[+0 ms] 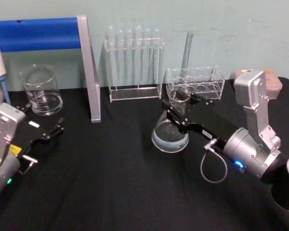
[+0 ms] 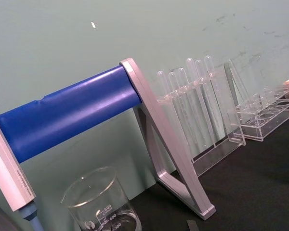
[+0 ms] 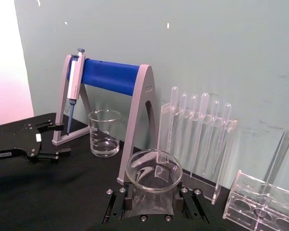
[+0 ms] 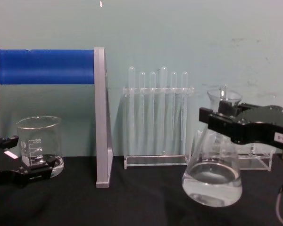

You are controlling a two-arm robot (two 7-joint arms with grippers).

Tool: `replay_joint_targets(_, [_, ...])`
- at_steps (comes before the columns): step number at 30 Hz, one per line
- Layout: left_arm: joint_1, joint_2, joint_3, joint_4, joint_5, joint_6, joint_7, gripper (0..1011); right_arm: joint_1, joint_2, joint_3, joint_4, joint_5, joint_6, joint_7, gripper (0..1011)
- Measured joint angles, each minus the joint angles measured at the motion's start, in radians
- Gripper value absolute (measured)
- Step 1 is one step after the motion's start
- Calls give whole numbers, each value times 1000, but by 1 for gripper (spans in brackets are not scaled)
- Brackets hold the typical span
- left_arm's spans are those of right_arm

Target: Grasp the erlenmeyer flask with one hand, shake it three times, then place it back.

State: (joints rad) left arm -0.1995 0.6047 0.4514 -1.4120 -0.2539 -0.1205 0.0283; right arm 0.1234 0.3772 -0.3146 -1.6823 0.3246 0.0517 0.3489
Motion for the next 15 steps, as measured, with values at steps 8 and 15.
replay_joint_targets(8, [0, 0, 0, 0, 0, 0, 0, 1001, -3, 2, 6, -10, 9, 5, -4, 450])
replay_joint_targets(15, [0, 0, 0, 0, 0, 0, 0, 1000, -3, 1, 4, -10, 12, 5, -4, 450])
